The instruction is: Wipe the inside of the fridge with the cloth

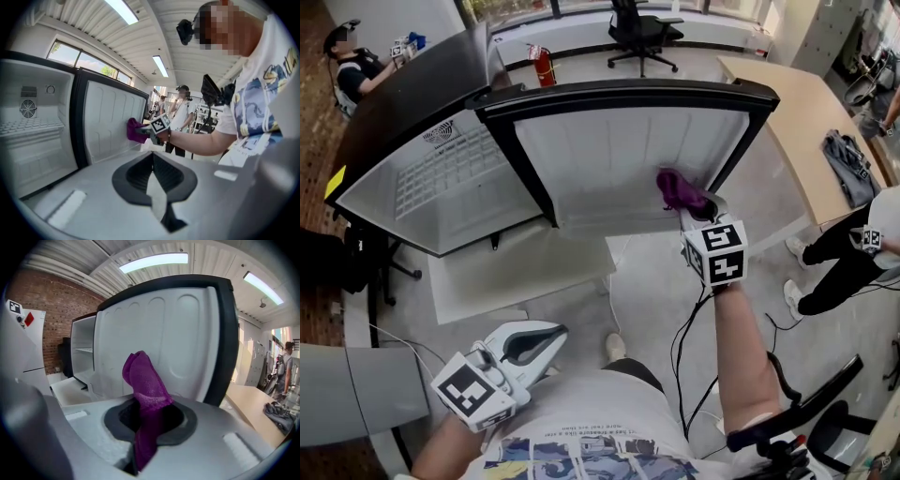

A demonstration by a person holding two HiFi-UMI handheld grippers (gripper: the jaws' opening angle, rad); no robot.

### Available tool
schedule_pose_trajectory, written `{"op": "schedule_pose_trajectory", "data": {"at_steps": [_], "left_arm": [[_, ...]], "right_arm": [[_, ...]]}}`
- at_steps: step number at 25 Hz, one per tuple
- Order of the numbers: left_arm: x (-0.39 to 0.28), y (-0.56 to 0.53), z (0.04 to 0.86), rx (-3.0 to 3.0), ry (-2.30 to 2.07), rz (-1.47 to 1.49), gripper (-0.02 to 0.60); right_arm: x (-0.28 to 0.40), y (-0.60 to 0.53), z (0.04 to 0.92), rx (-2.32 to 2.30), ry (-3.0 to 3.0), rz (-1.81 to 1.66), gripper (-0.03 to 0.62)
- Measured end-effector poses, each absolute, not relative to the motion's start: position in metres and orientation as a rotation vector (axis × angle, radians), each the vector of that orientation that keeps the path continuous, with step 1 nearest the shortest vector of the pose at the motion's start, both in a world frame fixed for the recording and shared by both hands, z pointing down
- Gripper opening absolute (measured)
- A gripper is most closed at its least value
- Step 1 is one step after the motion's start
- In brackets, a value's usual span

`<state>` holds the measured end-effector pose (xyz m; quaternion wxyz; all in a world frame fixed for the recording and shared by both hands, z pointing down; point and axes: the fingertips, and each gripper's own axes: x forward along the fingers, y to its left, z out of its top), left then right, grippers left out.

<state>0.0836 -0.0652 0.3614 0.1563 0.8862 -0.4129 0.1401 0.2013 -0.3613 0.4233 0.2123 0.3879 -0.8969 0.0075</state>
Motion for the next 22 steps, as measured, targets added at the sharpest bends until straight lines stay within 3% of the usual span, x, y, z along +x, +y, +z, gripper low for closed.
{"op": "schedule_pose_trajectory", "data": {"at_steps": [14, 22], "left_arm": [[0.029, -0.030, 0.362, 2.407, -1.374, 0.374, 0.006], [0.005, -0.013, 0.365, 2.320, -1.467, 0.361, 0.006]], "right_arm": [[0.044, -0.308, 0.432, 0.604, -2.641, -0.090, 0.052], [0.003, -0.300, 0.465, 0.494, -2.586, -0.164, 0.052]]}}
